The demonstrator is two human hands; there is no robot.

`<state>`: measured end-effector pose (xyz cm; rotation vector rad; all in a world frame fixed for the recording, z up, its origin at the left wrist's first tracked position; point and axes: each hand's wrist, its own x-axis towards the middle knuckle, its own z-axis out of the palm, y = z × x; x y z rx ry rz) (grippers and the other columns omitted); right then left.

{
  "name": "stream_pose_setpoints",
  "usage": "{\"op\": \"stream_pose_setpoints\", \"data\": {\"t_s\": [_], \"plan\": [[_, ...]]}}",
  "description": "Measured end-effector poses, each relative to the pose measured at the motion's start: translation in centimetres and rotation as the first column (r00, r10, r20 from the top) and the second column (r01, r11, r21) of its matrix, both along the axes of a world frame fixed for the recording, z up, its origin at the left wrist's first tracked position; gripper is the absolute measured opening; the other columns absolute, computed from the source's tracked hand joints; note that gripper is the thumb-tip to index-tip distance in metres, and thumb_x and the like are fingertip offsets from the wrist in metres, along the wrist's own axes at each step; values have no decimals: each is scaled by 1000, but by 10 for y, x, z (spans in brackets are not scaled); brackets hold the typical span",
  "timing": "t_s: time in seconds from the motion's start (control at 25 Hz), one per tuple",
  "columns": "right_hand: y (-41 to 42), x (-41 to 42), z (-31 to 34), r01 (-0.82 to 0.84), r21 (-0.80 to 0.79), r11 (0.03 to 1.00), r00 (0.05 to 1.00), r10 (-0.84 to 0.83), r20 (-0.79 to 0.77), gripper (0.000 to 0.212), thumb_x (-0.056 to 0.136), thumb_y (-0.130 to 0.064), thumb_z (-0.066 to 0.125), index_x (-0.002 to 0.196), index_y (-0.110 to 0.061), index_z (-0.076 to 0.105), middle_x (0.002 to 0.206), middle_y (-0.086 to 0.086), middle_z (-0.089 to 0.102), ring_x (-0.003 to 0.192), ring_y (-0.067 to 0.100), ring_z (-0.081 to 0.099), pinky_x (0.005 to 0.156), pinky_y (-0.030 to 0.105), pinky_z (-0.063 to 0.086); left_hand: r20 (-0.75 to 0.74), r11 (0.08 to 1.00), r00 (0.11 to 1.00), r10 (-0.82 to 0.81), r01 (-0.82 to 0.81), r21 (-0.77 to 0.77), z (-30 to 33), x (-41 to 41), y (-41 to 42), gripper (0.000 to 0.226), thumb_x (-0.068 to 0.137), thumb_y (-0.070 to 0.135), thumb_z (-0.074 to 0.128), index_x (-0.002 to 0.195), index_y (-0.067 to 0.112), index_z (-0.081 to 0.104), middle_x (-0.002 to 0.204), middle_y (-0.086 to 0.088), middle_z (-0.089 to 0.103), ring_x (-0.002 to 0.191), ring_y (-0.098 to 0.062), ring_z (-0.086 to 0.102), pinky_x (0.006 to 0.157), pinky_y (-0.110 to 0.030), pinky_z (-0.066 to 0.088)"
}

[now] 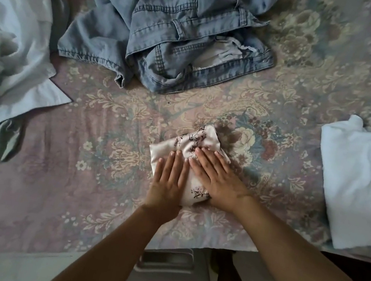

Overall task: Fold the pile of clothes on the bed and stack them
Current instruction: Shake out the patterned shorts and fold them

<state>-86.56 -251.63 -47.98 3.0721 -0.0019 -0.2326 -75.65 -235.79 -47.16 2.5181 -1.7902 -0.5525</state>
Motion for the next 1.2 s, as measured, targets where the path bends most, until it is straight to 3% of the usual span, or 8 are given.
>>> {"op": "stream_pose_setpoints", "data": {"t_s": [0.28, 0.4, 0.56, 0.68, 0.84, 0.96, 1.04, 1.2], "plan": [[-6, 17, 9, -1, 124, 992, 999, -5, 53, 47, 93, -12, 26, 124, -1, 59, 129, 23, 57, 118, 37, 56, 95, 49, 47, 48, 997, 996, -73, 72, 27, 28, 7, -12, 73, 76, 11, 47, 143, 0, 21, 142, -30, 38, 129, -44, 42, 94, -59, 45], [-13, 18, 22, -41, 135, 990, 993, 26, 114, 48, 82, -5, 32, 118, 2, 63, 121, 25, 61, 110, 38, 61, 87, 47, 53, -5, 987, 996, -92, 92, 130, 43, 9, -20, 61, 66, 10, 46, 125, -2, 38, 118, -29, 61, 105, -44, 62, 74, -54, 55], [-46, 1, 61, 82, 157, 984, 980, -109, 167, 45, 87, 0, 29, 115, 7, 63, 116, 27, 63, 108, 39, 62, 87, 49, 53, 64, 994, 992, -106, 104, 31, 89, 5, -71, 81, 76, 5, 59, 145, -1, 18, 147, -33, 27, 136, -47, 29, 103, -62, 33], [-85, -38, 95, 200, 87, 976, 959, -213, 185, 52, 99, 2, 13, 116, 9, 61, 117, 28, 62, 110, 39, 61, 88, 50, 52, 96, 980, 978, -188, 193, -40, 110, -20, -122, 94, 52, 6, 77, 137, -2, 38, 135, -29, 48, 125, -45, 46, 89, -66, 43], [-130, -117, 130, 407, 6, 913, 888, -398, 233, 39, 93, 4, 29, 119, 14, 56, 120, 31, 59, 113, 43, 58, 87, 51, 52, 81, 912, 929, -362, 371, -174, 146, -69, -196, 78, 67, 8, 61, 139, 7, 31, 139, -21, 48, 128, -39, 46, 90, -65, 44], [-150, -164, 144, 595, -36, 803, 784, -570, 248, 42, 99, 5, 20, 117, 15, 57, 116, 32, 61, 110, 42, 60, 87, 49, 53, 76, 855, 873, -481, 487, -179, 161, -107, -244, 69, 85, 7, 45, 149, 17, 21, 152, -18, 30, 138, -37, 31, 88, -54, 50], [-158, -195, 149, 724, -6, 690, 667, -697, 263, 35, 98, 5, 24, 122, 14, 48, 116, 34, 60, 109, 43, 60, 83, 50, 55, 83, 777, 820, -566, 565, -277, 165, -129, -274, 70, 74, 7, 53, 142, 18, 43, 143, -20, 43, 129, -41, 44, 62, -40, 57], [-184, -256, 154, 896, 61, 439, 417, -882, 218, 67, 64, 11, 75, 124, 16, 43, 118, 39, 55, 109, 50, 57, 81, 56, 53, 201, 569, 652, -731, 745, -348, 146, -187, -343, 59, 72, 3, 58, 130, 15, 53, 120, -24, 62, 108, -44, 60, 40, -34, 53]]}}
